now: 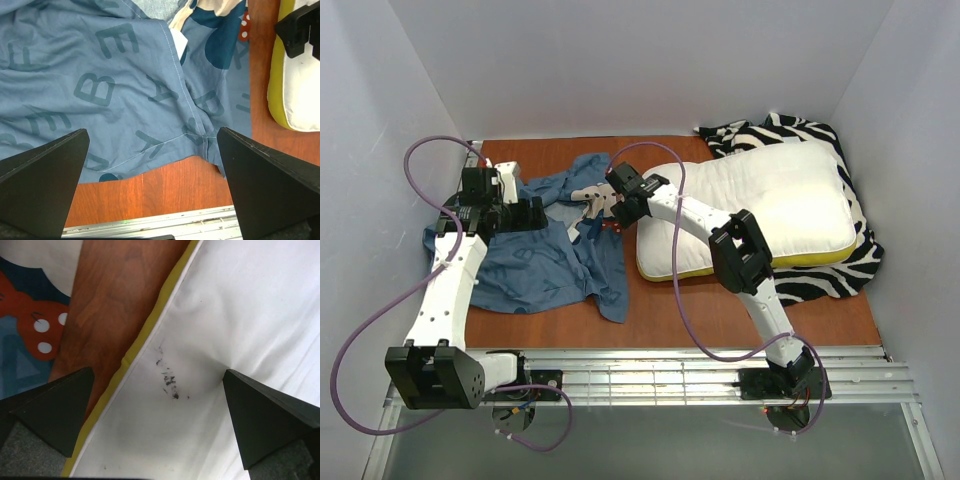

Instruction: Put the pillow into the pillowcase

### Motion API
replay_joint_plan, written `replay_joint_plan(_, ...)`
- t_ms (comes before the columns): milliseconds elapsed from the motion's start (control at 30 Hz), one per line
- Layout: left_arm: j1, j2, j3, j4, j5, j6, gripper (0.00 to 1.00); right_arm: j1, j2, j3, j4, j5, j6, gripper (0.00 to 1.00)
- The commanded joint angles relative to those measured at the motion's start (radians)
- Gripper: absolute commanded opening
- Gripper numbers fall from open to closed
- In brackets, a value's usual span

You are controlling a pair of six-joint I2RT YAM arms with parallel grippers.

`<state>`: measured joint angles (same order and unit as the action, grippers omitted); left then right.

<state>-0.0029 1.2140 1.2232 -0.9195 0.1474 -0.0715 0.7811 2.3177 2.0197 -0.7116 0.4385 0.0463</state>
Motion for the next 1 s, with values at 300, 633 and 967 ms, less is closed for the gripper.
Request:
replay_joint_plan(300,0.001,0.054,-0.045,0.184,0.001,0.022,0.98,-0.065,0.138,-0.139,-0.031,-0.28,0.027,0.31)
replay_joint_plan(633,-0.06,0.597,0.388,0.326,-0.02,0.128,0.98,-0.167,-0.2,-0.351,0.023,-0.736,-0.101,0.01)
replay_joint_plan(967,-0.174,1.065,0.767,0.346,-0.173,0.193,0.98,-0.292,-0.495,-0.512,0.081,-1.014,-0.128,0.01)
